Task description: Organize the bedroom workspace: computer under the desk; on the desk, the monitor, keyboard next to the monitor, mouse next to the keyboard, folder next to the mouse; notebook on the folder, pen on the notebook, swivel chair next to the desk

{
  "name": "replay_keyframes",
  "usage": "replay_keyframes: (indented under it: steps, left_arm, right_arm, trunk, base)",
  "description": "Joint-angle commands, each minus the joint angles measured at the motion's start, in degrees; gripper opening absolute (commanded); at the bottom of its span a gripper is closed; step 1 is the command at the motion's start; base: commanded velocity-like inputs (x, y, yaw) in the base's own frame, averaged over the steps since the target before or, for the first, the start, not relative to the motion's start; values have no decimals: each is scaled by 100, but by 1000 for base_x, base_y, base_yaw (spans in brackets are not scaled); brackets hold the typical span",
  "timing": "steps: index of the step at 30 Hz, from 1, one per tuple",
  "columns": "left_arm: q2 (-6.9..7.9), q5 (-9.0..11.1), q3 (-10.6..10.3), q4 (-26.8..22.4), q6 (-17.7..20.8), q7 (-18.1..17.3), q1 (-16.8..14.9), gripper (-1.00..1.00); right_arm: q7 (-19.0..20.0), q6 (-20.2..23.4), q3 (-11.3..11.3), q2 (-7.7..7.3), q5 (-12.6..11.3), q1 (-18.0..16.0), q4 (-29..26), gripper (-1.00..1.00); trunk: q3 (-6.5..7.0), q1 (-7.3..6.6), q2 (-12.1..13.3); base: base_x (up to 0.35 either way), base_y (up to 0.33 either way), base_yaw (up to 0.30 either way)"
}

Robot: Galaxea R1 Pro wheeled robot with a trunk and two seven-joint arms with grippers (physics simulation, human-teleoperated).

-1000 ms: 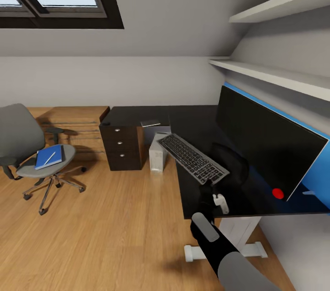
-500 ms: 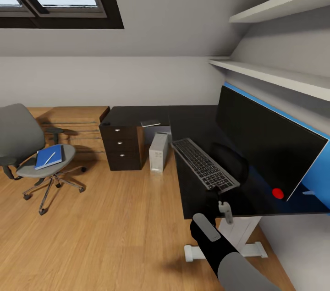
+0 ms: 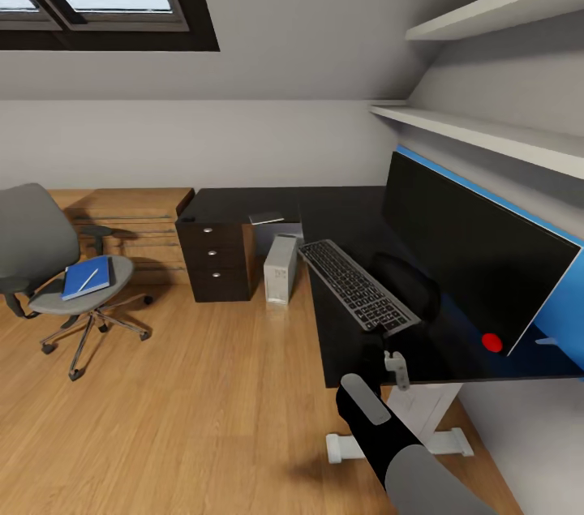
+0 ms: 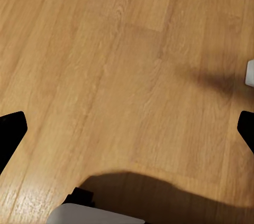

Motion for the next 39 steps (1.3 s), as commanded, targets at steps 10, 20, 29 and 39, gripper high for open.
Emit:
replay_keyframes:
  steps: [10,20,29,39]
  left_arm:
    - [10,50,-46,-11,-23,33,-1,100]
    - [10,50,-46,-11,-23,25,-1,100]
    - [10,50,-46,-11,-23,24,-1,100]
    - [10,50,-46,-11,-23,43,-1,100]
  right_arm:
    - [-17,-9,16,0,-3,-5,-1,-100]
    - [94,-14,84,0,43,-5,26,-100]
    - [105,-2,102,0,34,-5,29,-100]
    - [192,10,151,0,53,-5,42,-100]
  trunk:
    - [-6,1,-5]
    - [-6,1,-5]
    - [-14,1,-5]
    - [-15,1,-5]
  base:
    - [0,114,0]
    - [0,263,-36]
    - [0,40,-100]
    - [30,86,-39]
